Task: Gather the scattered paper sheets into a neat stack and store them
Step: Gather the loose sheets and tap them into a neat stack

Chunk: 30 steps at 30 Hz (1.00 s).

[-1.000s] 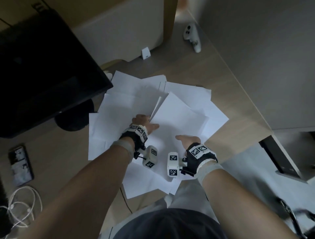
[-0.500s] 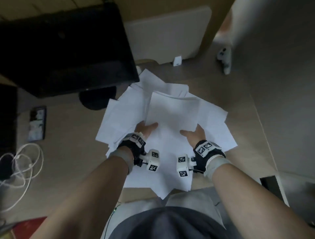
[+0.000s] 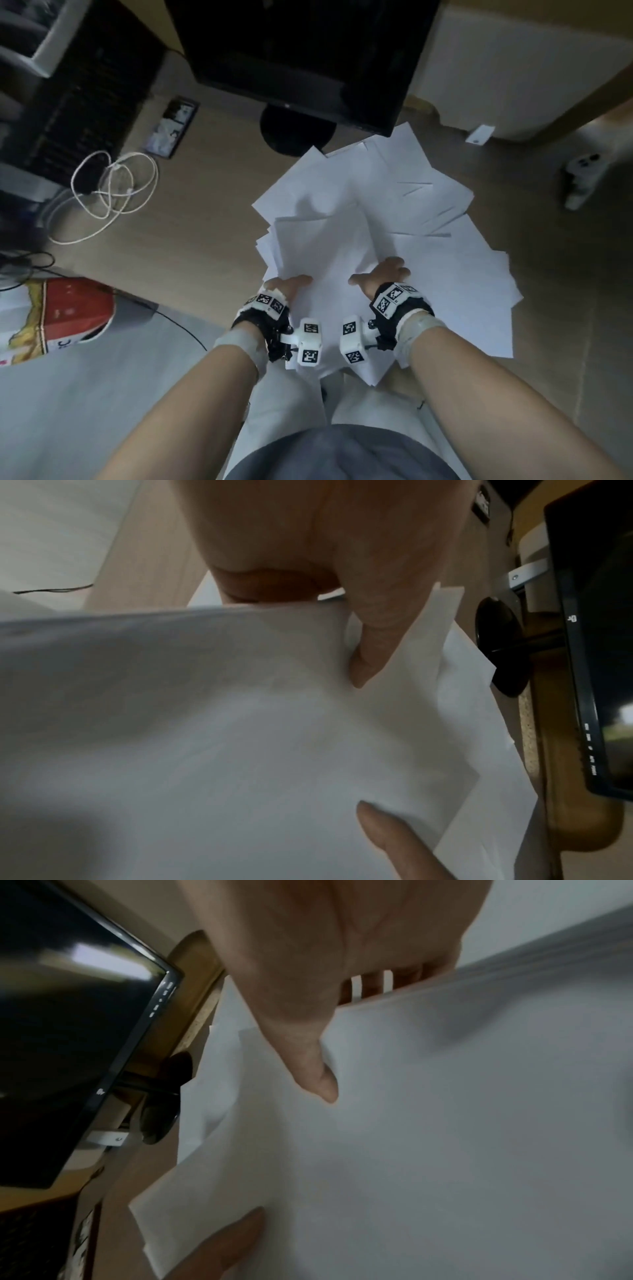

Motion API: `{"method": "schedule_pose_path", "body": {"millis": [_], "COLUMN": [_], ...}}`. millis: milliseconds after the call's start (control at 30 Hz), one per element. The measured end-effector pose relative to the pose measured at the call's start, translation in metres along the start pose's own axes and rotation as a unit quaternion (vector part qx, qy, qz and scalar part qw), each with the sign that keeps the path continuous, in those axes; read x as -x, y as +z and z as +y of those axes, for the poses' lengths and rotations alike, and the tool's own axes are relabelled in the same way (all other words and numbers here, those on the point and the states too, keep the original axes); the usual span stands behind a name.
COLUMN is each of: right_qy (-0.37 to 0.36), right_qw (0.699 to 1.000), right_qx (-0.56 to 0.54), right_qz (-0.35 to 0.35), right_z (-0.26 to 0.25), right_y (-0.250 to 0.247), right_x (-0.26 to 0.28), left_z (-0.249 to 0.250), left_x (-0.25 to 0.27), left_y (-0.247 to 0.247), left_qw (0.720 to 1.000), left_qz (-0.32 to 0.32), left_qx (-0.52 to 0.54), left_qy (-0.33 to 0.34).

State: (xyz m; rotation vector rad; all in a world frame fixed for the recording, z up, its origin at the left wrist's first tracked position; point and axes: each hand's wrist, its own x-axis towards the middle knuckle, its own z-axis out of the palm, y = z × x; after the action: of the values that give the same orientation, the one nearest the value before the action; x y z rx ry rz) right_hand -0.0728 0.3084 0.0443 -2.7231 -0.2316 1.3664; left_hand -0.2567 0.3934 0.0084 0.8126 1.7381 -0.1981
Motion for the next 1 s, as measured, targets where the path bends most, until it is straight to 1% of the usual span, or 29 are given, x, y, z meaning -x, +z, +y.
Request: {"method": "schedule_pose_path", "body": {"millis": [67, 100, 167, 233, 300, 367, 433, 500, 567, 633, 733, 867, 1000], "right_qy": [0.011, 0.003, -0.013, -0.033, -0.063, -0.085, -0.103, -0.108, -0.091, -0.063, -0.013, 0.06, 0.142], "right_qw": [0.995, 0.991, 0.989, 0.989, 0.986, 0.983, 0.976, 0.961, 0.941, 0.921, 0.897, 0.884, 0.849], "right_qx": [-0.09, -0.112, -0.115, -0.104, -0.12, -0.143, -0.184, -0.251, -0.322, -0.383, -0.44, -0.463, -0.509], "right_qz": [-0.047, -0.07, -0.091, -0.101, -0.095, -0.075, -0.055, -0.041, -0.042, -0.041, -0.03, -0.011, -0.003], "right_z": [0.008, 0.012, 0.017, 0.02, 0.021, 0.024, 0.03, 0.038, 0.053, 0.069, 0.091, 0.115, 0.128], "right_y": [0.001, -0.001, -0.002, 0.001, 0.005, 0.004, 0.0, -0.01, -0.021, -0.032, -0.043, -0.049, -0.031], "right_x": [-0.005, -0.006, -0.003, -0.001, 0.003, 0.006, 0.009, 0.013, 0.011, 0.008, -0.001, -0.003, 0.005], "left_z": [0.01, 0.013, 0.019, 0.02, 0.023, 0.022, 0.031, 0.045, 0.061, 0.078, 0.101, 0.124, 0.134], "left_x": [0.019, 0.021, 0.026, 0.024, 0.026, 0.016, 0.024, 0.04, 0.057, 0.066, 0.073, 0.077, 0.078], "left_y": [-0.003, -0.006, -0.01, -0.01, -0.01, -0.009, -0.007, -0.002, 0.009, 0.024, 0.048, 0.081, 0.108], "left_qw": [1.0, 1.0, 0.999, 0.998, 0.998, 0.997, 0.994, 0.991, 0.989, 0.979, 0.946, 0.913, 0.867], "left_qz": [-0.008, -0.008, -0.012, -0.009, 0.006, 0.034, 0.056, 0.045, 0.001, -0.024, -0.027, -0.072, -0.105], "left_qx": [-0.006, -0.015, -0.046, -0.061, -0.058, -0.071, -0.093, -0.127, -0.149, -0.186, -0.281, -0.343, -0.418], "left_qy": [0.018, 0.01, -0.013, -0.015, -0.003, 0.013, 0.014, 0.007, 0.02, 0.075, 0.161, 0.211, 0.25]}}
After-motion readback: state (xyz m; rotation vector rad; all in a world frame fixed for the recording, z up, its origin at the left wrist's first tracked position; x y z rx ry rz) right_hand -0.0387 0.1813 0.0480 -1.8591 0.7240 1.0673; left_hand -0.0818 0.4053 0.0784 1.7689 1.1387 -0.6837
